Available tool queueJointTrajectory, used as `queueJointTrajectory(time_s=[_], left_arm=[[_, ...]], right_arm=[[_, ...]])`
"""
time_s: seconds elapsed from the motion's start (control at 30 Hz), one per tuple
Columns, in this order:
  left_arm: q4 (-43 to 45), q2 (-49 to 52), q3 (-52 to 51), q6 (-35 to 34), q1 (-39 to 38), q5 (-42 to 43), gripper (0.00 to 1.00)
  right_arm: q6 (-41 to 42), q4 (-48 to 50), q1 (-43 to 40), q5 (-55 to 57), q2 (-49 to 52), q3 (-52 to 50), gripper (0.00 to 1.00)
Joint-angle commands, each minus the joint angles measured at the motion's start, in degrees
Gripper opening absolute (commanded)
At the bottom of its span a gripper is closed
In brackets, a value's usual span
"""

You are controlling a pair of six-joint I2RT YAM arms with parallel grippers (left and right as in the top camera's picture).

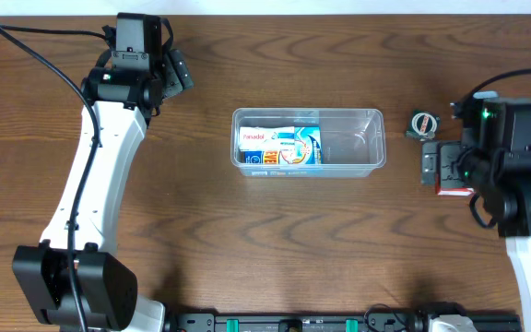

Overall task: Pack container
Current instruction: 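Move the right gripper over the green Zam-Buk box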

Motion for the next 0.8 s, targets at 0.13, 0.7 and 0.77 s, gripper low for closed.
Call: queueJointTrajectory(time_s=[0.13,0.7,0.77], left_arm=[[-0.11,-0.22,0.57,1.01,0.02,-0.68,0.98],[-0.11,-0.22,0.57,1.01,0.02,-0.68,0.98],[-0.11,-0.22,0.57,1.01,0.02,-0.68,0.98]], right_arm=[[-4.96,-2.08,-7.06,3.5,9.25,0.92,0.99],[-0.74,8.15,-12.85,-7.89,22.36,0.92,0.97],[3.87,10.78,-11.17,-7.87,22.36,0.92,0.99]])
